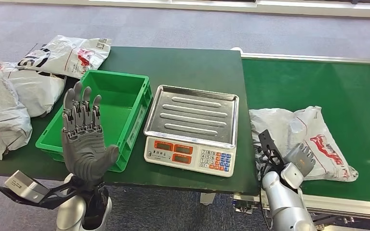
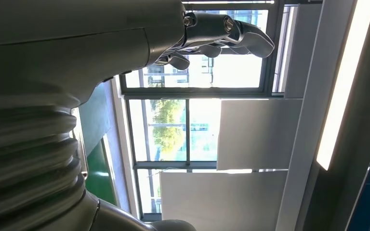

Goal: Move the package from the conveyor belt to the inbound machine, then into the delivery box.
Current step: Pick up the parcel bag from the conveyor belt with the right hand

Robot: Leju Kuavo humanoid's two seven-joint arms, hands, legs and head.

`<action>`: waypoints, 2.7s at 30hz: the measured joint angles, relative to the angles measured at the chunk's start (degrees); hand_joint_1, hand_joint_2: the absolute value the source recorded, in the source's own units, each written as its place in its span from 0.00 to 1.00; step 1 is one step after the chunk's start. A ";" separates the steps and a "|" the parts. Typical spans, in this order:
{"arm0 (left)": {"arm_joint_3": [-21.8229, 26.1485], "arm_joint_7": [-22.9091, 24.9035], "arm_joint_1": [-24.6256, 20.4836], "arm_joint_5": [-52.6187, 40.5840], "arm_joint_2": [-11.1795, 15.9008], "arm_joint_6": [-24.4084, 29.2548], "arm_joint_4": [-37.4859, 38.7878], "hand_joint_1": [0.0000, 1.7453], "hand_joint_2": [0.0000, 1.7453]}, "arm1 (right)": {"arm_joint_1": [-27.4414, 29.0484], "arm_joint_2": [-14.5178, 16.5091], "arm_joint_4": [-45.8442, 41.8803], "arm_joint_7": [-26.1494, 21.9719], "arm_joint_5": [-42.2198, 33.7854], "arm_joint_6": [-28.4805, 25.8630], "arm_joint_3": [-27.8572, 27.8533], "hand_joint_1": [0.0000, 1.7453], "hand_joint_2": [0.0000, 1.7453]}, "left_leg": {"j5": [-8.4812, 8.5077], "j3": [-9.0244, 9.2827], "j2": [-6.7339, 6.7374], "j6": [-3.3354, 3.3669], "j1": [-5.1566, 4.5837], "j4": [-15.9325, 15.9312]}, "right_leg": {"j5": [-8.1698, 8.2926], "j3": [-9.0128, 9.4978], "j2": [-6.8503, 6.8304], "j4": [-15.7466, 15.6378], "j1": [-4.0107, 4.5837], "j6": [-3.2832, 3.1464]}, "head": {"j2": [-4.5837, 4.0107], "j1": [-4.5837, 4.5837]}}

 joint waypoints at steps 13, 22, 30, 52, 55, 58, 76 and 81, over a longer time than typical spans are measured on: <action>0.70 -0.01 0.01 -0.42 -0.11 -0.17 -0.01 0.00 1.00 | -0.03 0.36 1.84 -0.38 -0.29 0.44 0.31 0.00 1.00 | -0.01 0.02 0.00 0.01 -0.06 0.01 | 0.01 0.01 0.02 0.00 -0.06 0.01 | 0.00 0.00; 0.94 0.00 0.02 -0.63 -0.14 -0.99 -0.01 0.00 1.00 | -0.02 0.40 2.09 -0.40 -0.58 0.59 0.31 0.00 1.00 | -0.01 0.02 0.00 0.01 -0.06 0.01 | 0.01 0.01 0.02 0.00 -0.06 0.01 | 0.00 0.00; 1.12 0.00 0.02 -0.75 -0.16 -1.26 0.11 0.00 1.00 | -0.41 0.64 2.53 -2.16 -2.35 5.91 0.31 0.00 1.00 | -0.01 0.04 0.02 0.01 -0.05 0.01 | 0.01 0.01 0.02 0.00 -0.06 0.01 | 0.00 0.00; 1.63 -0.97 -0.11 -1.68 -0.16 -2.11 1.82 0.00 1.00 | -2.23 2.20 6.00 -7.21 -4.64 17.71 0.51 0.00 1.00 | -0.09 0.37 0.49 -0.03 0.08 0.00 | 0.08 0.19 0.40 0.00 -0.05 -0.10 | 0.00 0.00; 1.66 -1.01 -0.11 -1.68 -0.16 -2.11 1.88 0.00 1.00 | -2.45 2.25 6.28 -7.22 -4.65 17.82 0.53 0.00 1.00 | -0.06 0.38 0.50 -0.06 0.12 0.00 | 0.11 0.19 0.41 0.00 -0.05 -0.14 | 0.00 0.00; 1.67 -1.01 -0.11 -1.68 -0.16 -2.11 1.89 0.00 1.00 | -2.54 2.25 6.42 -7.26 -4.65 17.89 0.55 0.00 1.00 | -0.04 0.38 0.50 -0.09 0.16 0.00 | 0.12 0.19 0.42 0.00 -0.03 -0.16 | 0.00 0.00; 1.68 -1.11 -0.11 -1.68 -0.16 -2.11 1.88 0.00 1.00 | -2.76 2.25 6.82 -7.97 -4.90 18.05 0.86 1.00 1.00 | -0.05 0.39 0.56 -0.10 0.19 0.00 | 0.14 0.19 0.48 0.00 0.01 -0.20 | 0.00 0.00; 1.95 -1.11 -0.03 -1.68 -0.16 -2.02 1.68 0.00 1.00 | -2.88 2.25 6.81 -8.84 -5.87 16.28 2.02 1.00 1.00 | -0.06 0.41 0.68 -0.13 0.21 0.00 | 0.15 0.18 0.60 0.00 0.03 -0.22 | 0.00 0.00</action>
